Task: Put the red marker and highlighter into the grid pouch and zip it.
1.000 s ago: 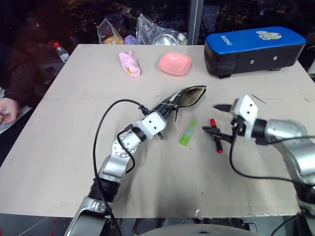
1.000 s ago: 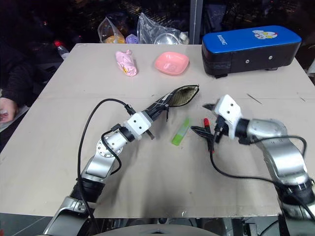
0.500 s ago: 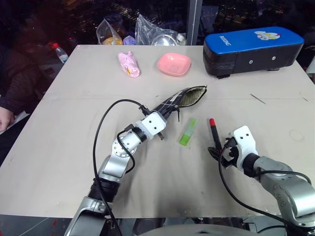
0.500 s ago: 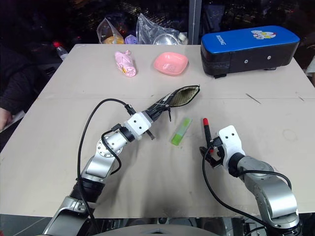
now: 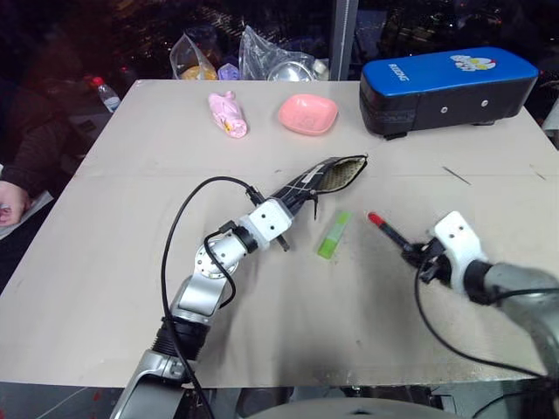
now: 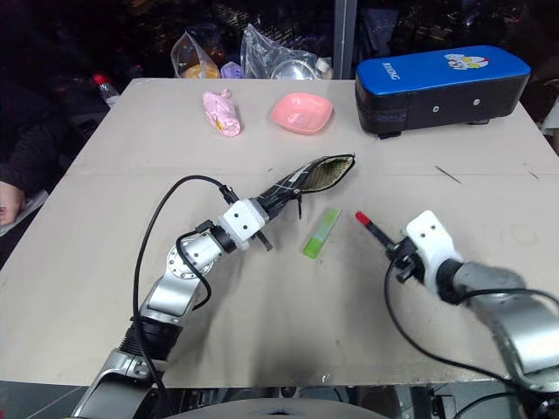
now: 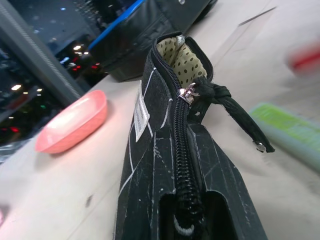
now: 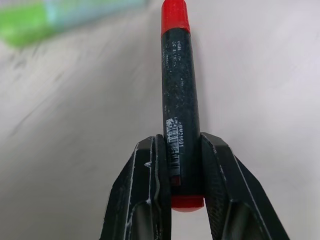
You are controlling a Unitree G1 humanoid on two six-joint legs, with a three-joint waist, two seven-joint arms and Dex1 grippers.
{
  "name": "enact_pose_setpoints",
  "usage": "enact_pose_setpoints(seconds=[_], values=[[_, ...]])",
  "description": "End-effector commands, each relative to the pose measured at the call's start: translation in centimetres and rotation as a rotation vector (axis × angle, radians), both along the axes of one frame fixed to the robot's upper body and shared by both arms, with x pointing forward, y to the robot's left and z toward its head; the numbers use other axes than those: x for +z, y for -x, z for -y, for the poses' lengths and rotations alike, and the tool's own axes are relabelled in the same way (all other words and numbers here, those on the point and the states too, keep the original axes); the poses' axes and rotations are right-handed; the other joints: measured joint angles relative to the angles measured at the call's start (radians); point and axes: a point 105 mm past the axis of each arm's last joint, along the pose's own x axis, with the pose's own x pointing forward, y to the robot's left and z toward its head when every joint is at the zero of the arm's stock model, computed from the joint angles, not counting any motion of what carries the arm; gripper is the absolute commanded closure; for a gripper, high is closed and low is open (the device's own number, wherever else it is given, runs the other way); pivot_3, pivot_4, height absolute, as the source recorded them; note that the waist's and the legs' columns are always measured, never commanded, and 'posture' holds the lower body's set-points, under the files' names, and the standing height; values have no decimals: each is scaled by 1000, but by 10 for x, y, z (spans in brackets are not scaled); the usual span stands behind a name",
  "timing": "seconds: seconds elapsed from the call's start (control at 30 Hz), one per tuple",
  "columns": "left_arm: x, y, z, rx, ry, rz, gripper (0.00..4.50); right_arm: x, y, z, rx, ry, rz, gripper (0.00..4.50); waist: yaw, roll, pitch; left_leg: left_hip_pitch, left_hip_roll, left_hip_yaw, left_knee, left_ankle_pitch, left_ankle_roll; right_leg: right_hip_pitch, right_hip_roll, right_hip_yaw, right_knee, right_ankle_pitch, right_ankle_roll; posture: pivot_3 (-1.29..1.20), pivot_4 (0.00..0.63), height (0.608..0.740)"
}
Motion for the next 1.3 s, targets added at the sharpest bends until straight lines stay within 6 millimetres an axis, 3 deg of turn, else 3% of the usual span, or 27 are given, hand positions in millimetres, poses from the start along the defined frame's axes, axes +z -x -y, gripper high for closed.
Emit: enact_pose_setpoints(seconds=[0.03,0.17,0.43,0.63,0.83,1.03,1.1,1.17,1.23,1.3], values=[[18,7,4,-51,4,47,4500,36,-8,2,175,165,183,4185,1,0,0,0,0,-1,0,0,0,1,1,0,0,0,0,0,150,726],[20,9,6,-76,-14,50,4500,53,-25,-2,374,429,333,4185,-1,0,0,0,0,0,-1,0,0,0,1,0,-1,0,0,0,150,726],[24,16,15,-129,-11,49,4500,55,-63,-12,544,643,439,4185,3,-1,1,0,1,2,0,0,0,0,1,2,-1,0,0,0,150,726],[23,20,16,-151,-11,42,4500,55,-76,-34,676,711,507,4185,1,-1,1,0,1,3,-1,0,0,-1,1,3,-1,0,0,0,150,726],[24,22,19,-176,-11,41,4500,53,-84,-71,857,772,638,4185,-1,-1,1,1,1,4,-1,0,0,-1,1,3,0,0,0,0,150,726],[28,21,22,-177,6,54,4500,47,-95,-87,907,774,703,4185,3,0,1,0,0,4,-1,0,0,-1,1,4,0,0,0,0,150,726],[28,20,22,-164,19,53,4500,43,-97,-86,915,769,688,3182,3,0,1,0,0,4,-1,0,0,-1,1,4,0,0,0,0,150,726],[28,18,21,-145,30,43,4500,44,-99,-82,895,754,676,2462,2,0,1,0,0,4,-1,0,0,-1,1,4,0,0,0,0,150,726],[26,18,20,-136,28,39,4500,59,-100,-76,817,655,662,1705,2,0,1,0,0,4,-1,0,0,-1,1,4,0,0,0,0,150,726],[26,16,18,-114,34,47,4500,74,-94,-64,706,469,531,762,3,0,1,0,1,4,-1,0,0,-1,1,4,0,0,-1,0,150,726]])
